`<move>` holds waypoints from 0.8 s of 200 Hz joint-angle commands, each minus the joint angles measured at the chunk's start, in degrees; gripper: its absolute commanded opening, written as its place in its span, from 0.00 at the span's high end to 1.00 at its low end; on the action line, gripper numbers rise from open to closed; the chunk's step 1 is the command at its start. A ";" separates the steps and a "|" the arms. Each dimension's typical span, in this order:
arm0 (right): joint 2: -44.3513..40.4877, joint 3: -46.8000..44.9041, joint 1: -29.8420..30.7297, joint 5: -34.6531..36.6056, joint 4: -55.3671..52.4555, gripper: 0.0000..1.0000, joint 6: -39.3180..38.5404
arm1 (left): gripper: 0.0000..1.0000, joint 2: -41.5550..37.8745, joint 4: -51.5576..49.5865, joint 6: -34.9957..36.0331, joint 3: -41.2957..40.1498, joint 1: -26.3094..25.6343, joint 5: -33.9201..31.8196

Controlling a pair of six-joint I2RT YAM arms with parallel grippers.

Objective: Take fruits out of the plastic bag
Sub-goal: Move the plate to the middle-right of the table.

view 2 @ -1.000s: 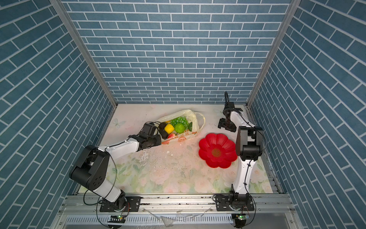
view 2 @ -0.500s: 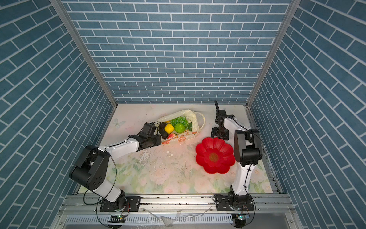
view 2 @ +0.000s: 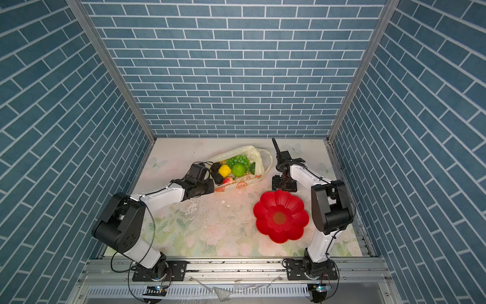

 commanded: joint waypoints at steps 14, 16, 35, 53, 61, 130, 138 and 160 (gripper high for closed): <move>-4.02 3.58 2.60 1.26 -4.04 0.24 1.53 | 0.91 -0.79 -0.44 -0.10 -1.15 0.01 -0.61; -4.15 3.99 2.69 1.20 -4.02 0.24 1.52 | 0.91 -0.79 -0.46 -0.04 -1.20 0.01 -0.61; -4.76 8.33 4.27 -0.51 -2.66 0.25 1.66 | 0.91 -0.82 -0.46 0.02 -1.12 0.04 -0.51; -3.48 13.05 5.91 -1.78 -1.30 0.25 2.25 | 0.91 -0.92 -0.46 0.06 -1.03 0.01 -0.51; -2.52 15.35 6.81 -2.19 -0.74 0.25 2.51 | 0.91 -0.91 -0.41 0.07 -1.01 0.07 -0.53; 9.69 29.87 13.36 -3.34 4.67 0.25 3.54 | 0.91 -1.26 0.06 0.46 -1.57 0.01 -0.23; 11.26 30.91 13.86 -3.34 5.31 0.25 3.42 | 0.91 -1.33 0.18 0.51 -1.71 0.01 -0.22; 15.83 34.68 15.05 -3.34 5.07 0.24 2.60 | 0.91 -1.26 0.63 0.47 -1.92 0.07 0.14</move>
